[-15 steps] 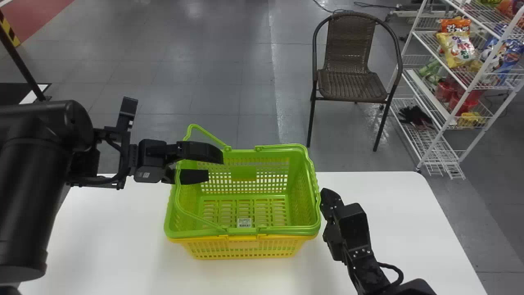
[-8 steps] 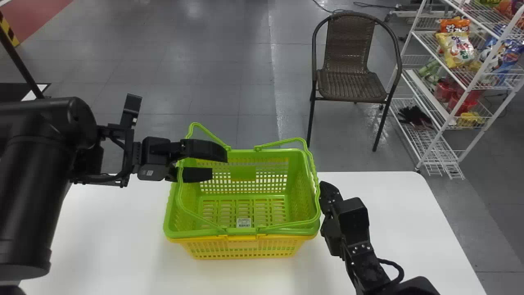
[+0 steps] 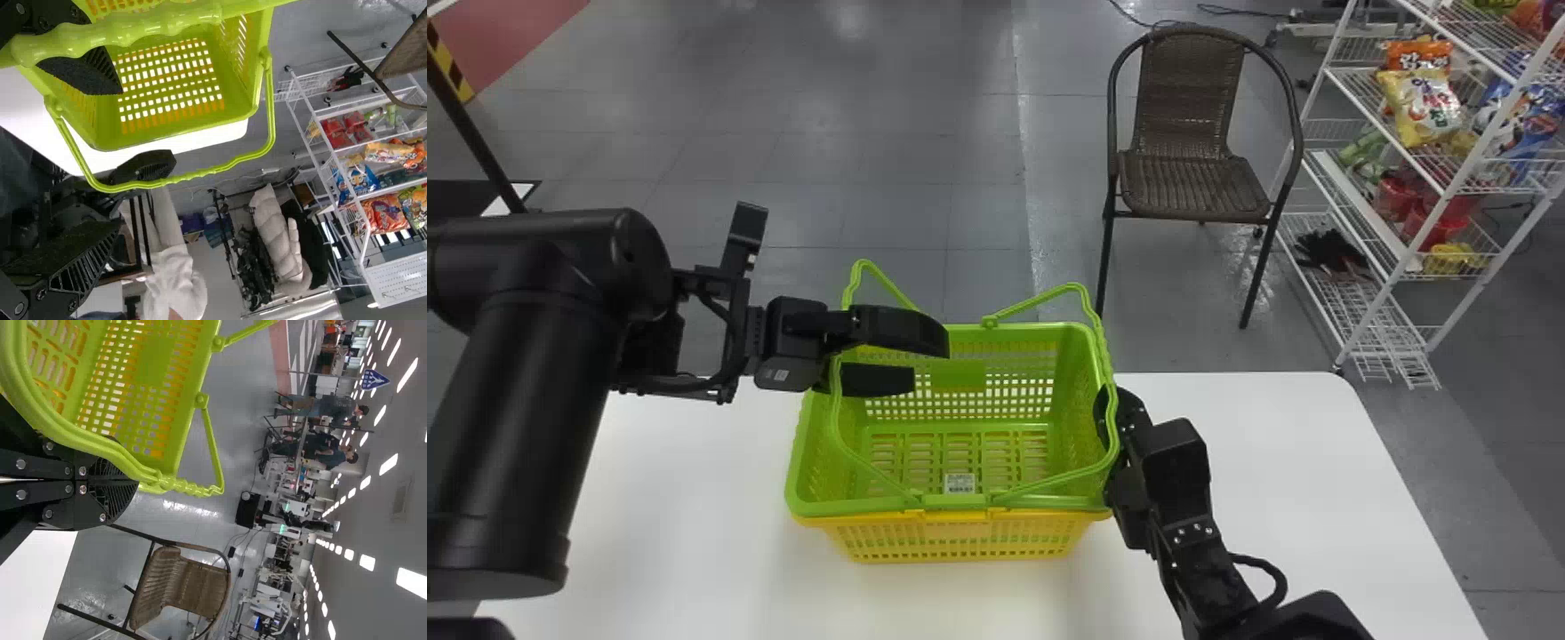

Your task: Grasp handle with right gripper to insert into left gripper then lift and swing left to center

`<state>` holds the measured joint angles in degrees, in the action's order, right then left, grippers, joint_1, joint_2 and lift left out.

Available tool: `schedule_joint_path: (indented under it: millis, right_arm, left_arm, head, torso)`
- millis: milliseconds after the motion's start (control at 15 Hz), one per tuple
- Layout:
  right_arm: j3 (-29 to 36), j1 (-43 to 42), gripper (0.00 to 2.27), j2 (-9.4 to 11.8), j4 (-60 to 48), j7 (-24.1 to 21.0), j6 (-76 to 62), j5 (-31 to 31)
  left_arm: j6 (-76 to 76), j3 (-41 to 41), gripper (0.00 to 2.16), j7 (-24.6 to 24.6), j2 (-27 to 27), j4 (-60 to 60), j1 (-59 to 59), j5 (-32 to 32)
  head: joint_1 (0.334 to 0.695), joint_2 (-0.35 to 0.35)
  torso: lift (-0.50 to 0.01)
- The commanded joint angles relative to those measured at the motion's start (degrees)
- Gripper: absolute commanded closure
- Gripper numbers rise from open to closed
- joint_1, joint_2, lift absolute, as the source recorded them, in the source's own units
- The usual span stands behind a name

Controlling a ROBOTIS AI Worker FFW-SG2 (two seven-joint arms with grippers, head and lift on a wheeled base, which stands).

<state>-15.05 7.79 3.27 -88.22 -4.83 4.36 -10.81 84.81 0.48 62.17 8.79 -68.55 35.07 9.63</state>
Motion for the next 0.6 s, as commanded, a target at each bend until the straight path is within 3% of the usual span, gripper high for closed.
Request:
schedule_joint_path:
  millis: [0, 533]
  right_arm:
    - [-0.59, -0.05, 1.95, -0.02, -0.47, -0.26, 0.35, 0.00]
    - [-2.62, -0.76, 1.95, -0.28, -1.17, -0.53, 1.93, -0.53]
  left_arm:
    - [0.23, -0.57, 0.11, -0.12, 0.00, -0.88, 0.26, -0.14]
    - [0.94, -2.07, 0.11, -0.47, -0.62, -1.06, 1.31, -0.32]
  head:
    - [0.695, -0.016]
    - [0.695, -0.006]
  torso:
    - [0.000]
    - [0.000]
